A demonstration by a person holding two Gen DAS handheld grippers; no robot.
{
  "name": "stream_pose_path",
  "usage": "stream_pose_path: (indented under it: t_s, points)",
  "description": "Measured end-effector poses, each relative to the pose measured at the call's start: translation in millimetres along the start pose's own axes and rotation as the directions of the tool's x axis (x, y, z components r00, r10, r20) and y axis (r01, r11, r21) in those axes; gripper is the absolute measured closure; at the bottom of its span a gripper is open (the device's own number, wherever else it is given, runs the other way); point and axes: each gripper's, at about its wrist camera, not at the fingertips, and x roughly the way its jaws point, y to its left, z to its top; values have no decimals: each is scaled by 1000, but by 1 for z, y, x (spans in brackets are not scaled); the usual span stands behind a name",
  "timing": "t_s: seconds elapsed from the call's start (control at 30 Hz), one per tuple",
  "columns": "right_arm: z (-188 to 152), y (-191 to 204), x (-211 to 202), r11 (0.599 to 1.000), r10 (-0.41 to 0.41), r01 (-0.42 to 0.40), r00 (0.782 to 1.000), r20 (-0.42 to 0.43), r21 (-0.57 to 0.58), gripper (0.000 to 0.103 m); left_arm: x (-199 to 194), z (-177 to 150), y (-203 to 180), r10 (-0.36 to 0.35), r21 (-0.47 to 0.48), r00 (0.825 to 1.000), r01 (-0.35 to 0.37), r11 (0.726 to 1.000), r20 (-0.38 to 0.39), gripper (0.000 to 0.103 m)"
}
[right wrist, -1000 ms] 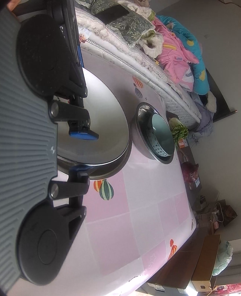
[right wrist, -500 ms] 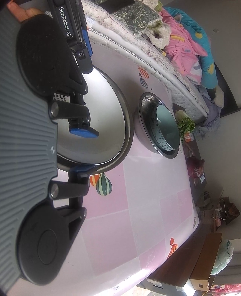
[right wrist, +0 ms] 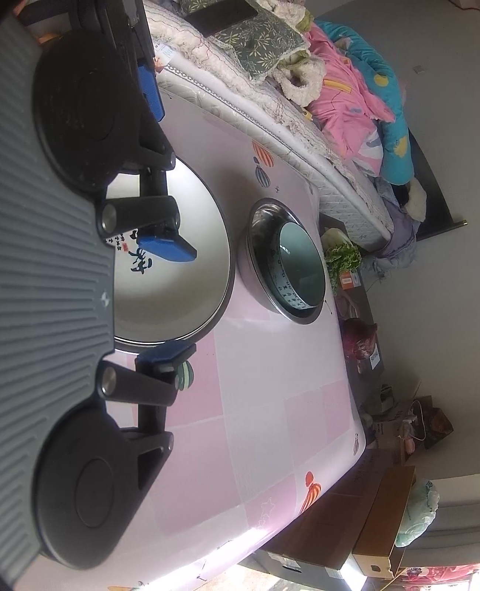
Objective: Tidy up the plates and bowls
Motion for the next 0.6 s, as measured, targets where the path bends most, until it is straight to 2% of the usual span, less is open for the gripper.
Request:
stream_pose_path:
  t_s: [0.23, 0.6]
  points:
    - [-17, -13, -17, 998, 10, -10, 1000, -11, 66, 56, 4, -8, 1, 25, 35, 999, -23, 999, -44, 48]
    - [-42, -22, -11, 995, 16, -8, 997, -77, 99, 54, 12, -22, -5, 58, 81, 993, -50, 995, -100, 42]
